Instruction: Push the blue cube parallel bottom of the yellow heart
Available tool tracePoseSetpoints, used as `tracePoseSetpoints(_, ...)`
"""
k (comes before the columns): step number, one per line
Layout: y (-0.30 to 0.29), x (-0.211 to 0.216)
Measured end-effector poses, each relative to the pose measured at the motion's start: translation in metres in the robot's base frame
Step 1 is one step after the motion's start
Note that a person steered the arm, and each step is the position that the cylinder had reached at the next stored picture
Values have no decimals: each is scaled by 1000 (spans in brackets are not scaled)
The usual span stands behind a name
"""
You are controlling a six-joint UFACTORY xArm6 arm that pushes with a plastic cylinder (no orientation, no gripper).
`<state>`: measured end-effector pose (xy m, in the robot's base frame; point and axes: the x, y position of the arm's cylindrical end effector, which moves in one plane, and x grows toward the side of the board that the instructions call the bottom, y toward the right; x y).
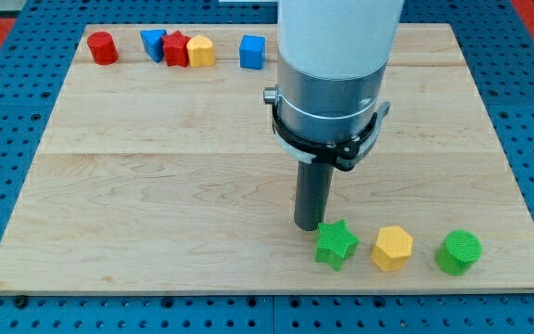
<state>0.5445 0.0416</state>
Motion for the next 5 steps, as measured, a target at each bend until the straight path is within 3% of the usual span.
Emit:
tracePoseSetpoints(2, -1, 13)
tracePoseSetpoints(3, -24, -4)
tracePoseSetpoints(5, 4, -164)
